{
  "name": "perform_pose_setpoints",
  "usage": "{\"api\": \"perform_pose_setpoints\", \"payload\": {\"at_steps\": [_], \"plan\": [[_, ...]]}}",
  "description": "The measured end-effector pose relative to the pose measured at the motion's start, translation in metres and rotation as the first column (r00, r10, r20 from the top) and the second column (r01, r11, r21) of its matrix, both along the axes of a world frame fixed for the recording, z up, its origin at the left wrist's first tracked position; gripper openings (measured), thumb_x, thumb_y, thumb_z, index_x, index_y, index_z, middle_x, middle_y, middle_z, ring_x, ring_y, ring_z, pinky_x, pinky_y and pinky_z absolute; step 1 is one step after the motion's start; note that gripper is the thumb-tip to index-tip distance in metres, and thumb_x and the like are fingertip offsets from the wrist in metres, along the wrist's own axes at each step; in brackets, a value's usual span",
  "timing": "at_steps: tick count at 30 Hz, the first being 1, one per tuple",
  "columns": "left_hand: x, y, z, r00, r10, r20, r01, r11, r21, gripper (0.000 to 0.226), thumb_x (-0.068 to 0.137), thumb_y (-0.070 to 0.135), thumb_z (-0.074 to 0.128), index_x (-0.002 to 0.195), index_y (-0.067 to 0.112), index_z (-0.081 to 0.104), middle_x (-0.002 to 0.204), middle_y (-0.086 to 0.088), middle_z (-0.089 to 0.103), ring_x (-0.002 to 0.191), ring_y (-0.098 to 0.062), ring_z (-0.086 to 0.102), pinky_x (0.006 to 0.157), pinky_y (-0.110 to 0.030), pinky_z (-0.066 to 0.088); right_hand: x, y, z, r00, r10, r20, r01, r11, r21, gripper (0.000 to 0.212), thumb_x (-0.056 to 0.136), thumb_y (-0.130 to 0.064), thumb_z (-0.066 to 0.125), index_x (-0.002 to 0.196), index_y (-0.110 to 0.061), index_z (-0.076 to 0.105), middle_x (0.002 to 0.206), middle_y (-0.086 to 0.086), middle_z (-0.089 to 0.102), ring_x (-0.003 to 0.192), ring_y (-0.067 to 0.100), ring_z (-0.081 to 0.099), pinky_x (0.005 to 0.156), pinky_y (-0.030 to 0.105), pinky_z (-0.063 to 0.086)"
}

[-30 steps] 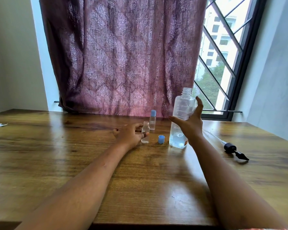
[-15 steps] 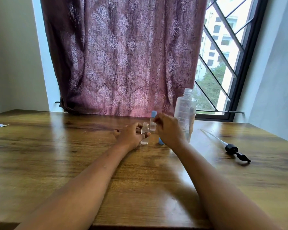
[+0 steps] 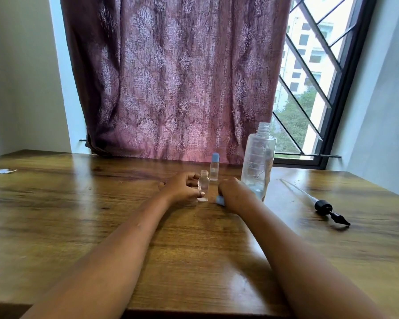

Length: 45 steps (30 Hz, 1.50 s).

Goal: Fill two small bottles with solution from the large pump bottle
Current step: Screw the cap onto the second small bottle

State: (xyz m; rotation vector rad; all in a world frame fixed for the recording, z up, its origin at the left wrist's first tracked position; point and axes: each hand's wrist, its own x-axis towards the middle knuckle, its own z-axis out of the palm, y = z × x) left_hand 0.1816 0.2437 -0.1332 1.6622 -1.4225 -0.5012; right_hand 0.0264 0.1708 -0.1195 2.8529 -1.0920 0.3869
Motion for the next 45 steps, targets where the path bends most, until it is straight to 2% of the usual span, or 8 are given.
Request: {"api": "perform_pose_setpoints", "payload": {"at_steps": [5, 11, 20, 24, 27, 29, 37, 45], "plan": [[0.003, -0.001, -0.001, 0.999, 0.019, 0.025, -0.019, 1.0, -0.015, 0.037, 0.075, 0.008, 0.076, 0.108, 0.019, 0.064, 0.088, 0.012, 0.064, 0.08, 0.006, 0.057, 0.056, -0.002, 0.04, 0.001, 0.006, 0.005, 0.997, 0.018, -0.078, -0.013, 0.997, 0.071, 0.032, 0.086, -0.023, 0.055, 0.113, -0.006, 0.061, 0.115, 0.014, 0.063, 0.104, 0.029, 0.059, 0.087, 0.036, 0.051], [0.005, -0.005, -0.004, 0.997, 0.06, 0.048, -0.059, 0.998, -0.022, 0.034, 0.07, 0.016, 0.08, 0.098, 0.026, 0.063, 0.093, 0.008, 0.069, 0.101, -0.015, 0.064, 0.087, -0.031, 0.043, 0.0, 0.02, 0.019, 0.984, 0.118, -0.136, -0.088, 0.974, 0.21, 0.035, 0.082, -0.018, 0.058, 0.117, -0.018, 0.063, 0.122, 0.005, 0.062, 0.111, 0.022, 0.055, 0.086, 0.027, 0.044], [0.009, -0.005, -0.005, 0.996, 0.086, 0.018, -0.085, 0.996, -0.01, 0.071, 0.067, 0.029, 0.083, 0.129, 0.028, 0.049, 0.125, -0.004, 0.064, 0.114, -0.016, 0.057, 0.108, -0.05, 0.033, -0.009, 0.022, 0.028, 0.972, 0.182, -0.149, -0.129, 0.943, 0.305, 0.027, 0.078, -0.012, 0.071, 0.103, -0.022, 0.071, 0.097, -0.003, 0.058, 0.089, 0.009, 0.05, 0.064, 0.019, 0.039], [0.006, -0.006, -0.008, 0.998, 0.053, 0.017, -0.053, 0.998, -0.018, 0.051, 0.072, 0.026, 0.08, 0.119, 0.024, 0.061, 0.112, 0.002, 0.068, 0.11, -0.015, 0.06, 0.105, -0.044, 0.039, -0.012, 0.011, 0.032, 0.974, 0.12, 0.194, -0.177, 0.935, 0.307, 0.02, 0.078, -0.005, 0.07, 0.097, -0.012, 0.072, 0.098, 0.003, 0.069, 0.084, 0.008, 0.055, 0.066, 0.017, 0.041], [0.004, -0.007, -0.01, 0.996, 0.081, 0.028, -0.08, 0.996, -0.025, 0.044, 0.071, 0.031, 0.079, 0.112, 0.03, 0.065, 0.106, 0.006, 0.07, 0.109, -0.015, 0.061, 0.106, -0.049, 0.035, -0.008, 0.005, 0.03, 0.729, -0.006, 0.685, -0.27, 0.916, 0.295, 0.015, 0.078, -0.004, 0.07, 0.09, -0.011, 0.066, 0.092, 0.007, 0.066, 0.083, 0.017, 0.059, 0.075, 0.028, 0.048], [0.002, -0.007, -0.01, 0.994, 0.102, 0.043, -0.101, 0.995, -0.028, 0.039, 0.069, 0.036, 0.079, 0.106, 0.036, 0.066, 0.105, 0.01, 0.071, 0.11, -0.014, 0.06, 0.106, -0.052, 0.033, -0.002, 0.005, 0.026, 0.582, -0.028, 0.813, -0.303, 0.92, 0.249, 0.017, 0.078, -0.005, 0.071, 0.088, -0.015, 0.059, 0.091, 0.003, 0.064, 0.087, 0.021, 0.062, 0.081, 0.033, 0.05], [-0.005, -0.007, -0.009, 0.995, 0.073, 0.072, -0.069, 0.996, -0.065, 0.037, 0.067, 0.037, 0.081, 0.102, 0.033, 0.069, 0.094, 0.006, 0.069, 0.101, -0.016, 0.063, 0.101, -0.054, 0.039, 0.009, 0.008, 0.012, 0.495, 0.028, 0.868, -0.43, 0.876, 0.217, 0.018, 0.078, 0.002, 0.07, 0.088, -0.01, 0.061, 0.088, 0.005, 0.064, 0.074, 0.005, 0.064, 0.068, 0.008, 0.049], [-0.007, -0.006, -0.009, 0.996, 0.062, 0.07, -0.056, 0.995, -0.086, 0.036, 0.07, 0.033, 0.08, 0.104, 0.033, 0.068, 0.097, 0.004, 0.07, 0.097, -0.012, 0.063, 0.1, -0.048, 0.043, 0.002, 0.004, 0.017, 0.619, 0.134, 0.774, -0.4, 0.902, 0.163, 0.023, 0.082, 0.002, 0.066, 0.102, -0.006, 0.07, 0.09, 0.0, 0.068, 0.075, -0.003, 0.061, 0.069, 0.002, 0.045]]}}
